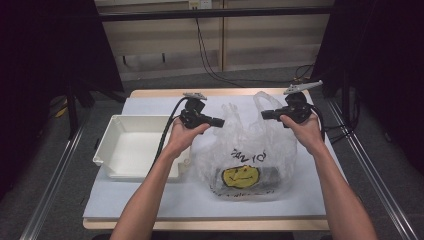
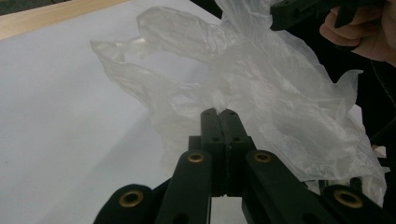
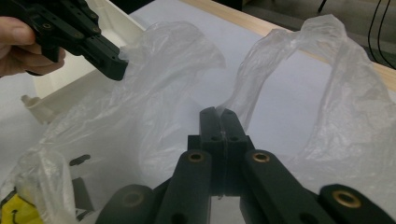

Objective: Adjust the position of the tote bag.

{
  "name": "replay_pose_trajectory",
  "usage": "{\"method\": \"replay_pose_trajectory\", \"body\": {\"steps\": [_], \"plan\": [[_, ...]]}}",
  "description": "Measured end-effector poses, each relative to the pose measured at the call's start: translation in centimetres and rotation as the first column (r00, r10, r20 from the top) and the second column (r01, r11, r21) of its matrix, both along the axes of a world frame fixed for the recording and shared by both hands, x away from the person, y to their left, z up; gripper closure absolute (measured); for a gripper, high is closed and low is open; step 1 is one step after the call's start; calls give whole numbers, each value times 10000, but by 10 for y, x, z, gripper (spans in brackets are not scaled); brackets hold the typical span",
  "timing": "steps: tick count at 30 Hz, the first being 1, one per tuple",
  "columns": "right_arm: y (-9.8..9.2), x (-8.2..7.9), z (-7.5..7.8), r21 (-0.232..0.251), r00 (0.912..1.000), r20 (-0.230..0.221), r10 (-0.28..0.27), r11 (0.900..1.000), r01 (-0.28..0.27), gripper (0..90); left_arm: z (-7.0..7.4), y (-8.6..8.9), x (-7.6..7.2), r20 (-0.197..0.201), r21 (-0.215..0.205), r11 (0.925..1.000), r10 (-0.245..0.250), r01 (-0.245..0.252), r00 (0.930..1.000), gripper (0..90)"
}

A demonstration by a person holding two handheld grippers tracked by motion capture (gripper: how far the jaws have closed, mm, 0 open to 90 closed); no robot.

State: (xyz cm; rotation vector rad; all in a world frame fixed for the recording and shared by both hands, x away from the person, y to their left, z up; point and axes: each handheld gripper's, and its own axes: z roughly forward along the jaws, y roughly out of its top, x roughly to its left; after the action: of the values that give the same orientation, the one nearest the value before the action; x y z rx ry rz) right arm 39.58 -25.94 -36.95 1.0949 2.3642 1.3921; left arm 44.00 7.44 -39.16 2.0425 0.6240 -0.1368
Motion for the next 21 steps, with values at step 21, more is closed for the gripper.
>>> {"method": "replay_pose_trajectory", "body": {"steps": [21], "plan": [[-28,-66,49,1046,9881,1538,-41,9944,-122,900,52,28,-53,1606,-1540,9859,-408,658,9862,900]]}}
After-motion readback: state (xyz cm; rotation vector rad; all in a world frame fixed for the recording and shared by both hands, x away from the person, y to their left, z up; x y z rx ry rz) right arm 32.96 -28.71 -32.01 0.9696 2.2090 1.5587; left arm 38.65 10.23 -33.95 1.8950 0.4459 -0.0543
